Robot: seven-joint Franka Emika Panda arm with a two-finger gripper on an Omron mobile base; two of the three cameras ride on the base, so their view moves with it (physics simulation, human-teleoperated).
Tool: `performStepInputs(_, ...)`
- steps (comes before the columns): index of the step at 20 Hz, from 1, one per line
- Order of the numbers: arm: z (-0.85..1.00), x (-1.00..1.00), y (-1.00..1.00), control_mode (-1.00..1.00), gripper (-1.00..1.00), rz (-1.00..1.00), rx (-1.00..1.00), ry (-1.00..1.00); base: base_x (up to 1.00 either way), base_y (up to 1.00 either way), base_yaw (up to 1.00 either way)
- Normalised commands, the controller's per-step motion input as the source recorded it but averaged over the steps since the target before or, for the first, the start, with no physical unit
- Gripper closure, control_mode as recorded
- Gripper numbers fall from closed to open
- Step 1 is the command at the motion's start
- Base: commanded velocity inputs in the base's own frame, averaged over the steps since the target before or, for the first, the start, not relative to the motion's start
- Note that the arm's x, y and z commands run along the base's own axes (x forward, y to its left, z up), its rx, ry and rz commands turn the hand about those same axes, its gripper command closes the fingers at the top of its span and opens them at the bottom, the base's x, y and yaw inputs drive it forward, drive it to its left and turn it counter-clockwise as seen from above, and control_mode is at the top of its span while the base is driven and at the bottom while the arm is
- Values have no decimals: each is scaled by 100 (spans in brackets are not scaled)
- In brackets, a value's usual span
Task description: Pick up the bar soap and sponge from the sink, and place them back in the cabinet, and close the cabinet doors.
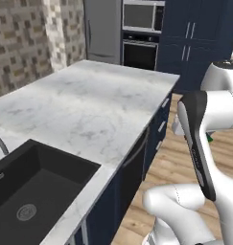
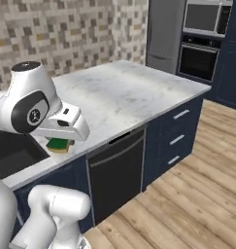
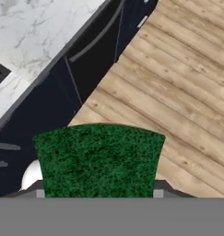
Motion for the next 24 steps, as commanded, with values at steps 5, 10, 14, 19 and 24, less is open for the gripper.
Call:
performStepInputs(5, 0, 0, 0, 100, 100, 0, 0, 0, 13, -33, -44)
performStepInputs(10, 0, 0, 0, 100, 100, 0, 0, 0, 12, -33, -45)
performStepInputs(14, 0, 0, 0, 100, 100, 0, 0, 0, 18, -28, -46)
performStepInputs(19, 0, 0, 0, 100, 100, 0, 0, 0, 24, -30, -46)
performStepInputs(24, 0, 0, 0, 100, 100, 0, 0, 0, 25, -24, -44)
